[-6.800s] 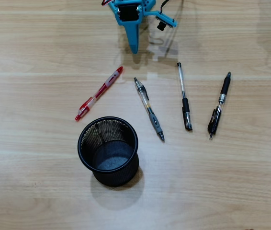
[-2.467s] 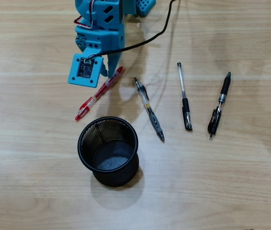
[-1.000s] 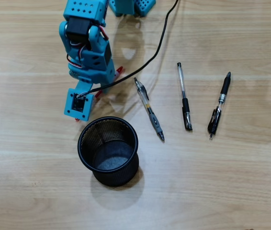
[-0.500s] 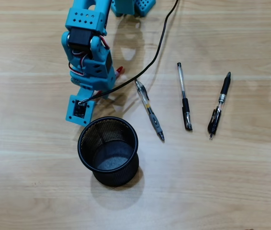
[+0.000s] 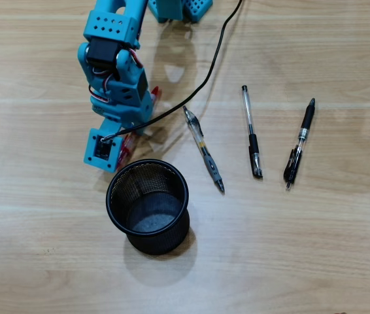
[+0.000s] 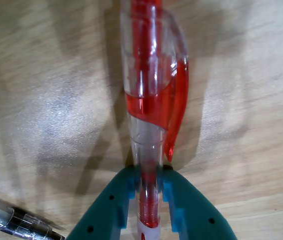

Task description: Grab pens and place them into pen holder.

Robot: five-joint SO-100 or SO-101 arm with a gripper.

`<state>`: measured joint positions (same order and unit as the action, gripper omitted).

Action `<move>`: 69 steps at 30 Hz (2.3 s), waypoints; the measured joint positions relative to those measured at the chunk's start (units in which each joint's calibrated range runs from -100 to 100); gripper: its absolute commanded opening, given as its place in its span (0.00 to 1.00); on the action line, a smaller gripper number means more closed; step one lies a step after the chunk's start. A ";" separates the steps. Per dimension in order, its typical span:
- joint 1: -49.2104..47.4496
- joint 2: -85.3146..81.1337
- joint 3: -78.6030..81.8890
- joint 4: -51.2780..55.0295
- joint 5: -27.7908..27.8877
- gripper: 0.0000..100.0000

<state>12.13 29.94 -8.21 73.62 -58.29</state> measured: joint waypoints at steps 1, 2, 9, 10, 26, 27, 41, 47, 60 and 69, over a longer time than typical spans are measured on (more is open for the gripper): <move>0.09 0.00 0.00 0.00 0.00 0.02; 0.27 0.00 0.00 0.00 0.00 0.02; 2.35 -0.25 0.00 0.00 0.00 0.02; 2.53 -0.68 0.18 0.00 0.00 0.02; 2.89 -20.02 0.27 0.09 2.13 0.02; 2.89 -21.37 0.27 0.09 2.29 0.02; -1.80 -35.96 0.27 0.09 4.10 0.02; -5.32 -36.05 -1.33 0.00 4.10 0.02; -10.28 -36.13 -8.70 -9.08 4.10 0.02; -11.19 -36.30 -6.75 -27.16 4.10 0.02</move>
<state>0.95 -6.36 -14.96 46.45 -54.18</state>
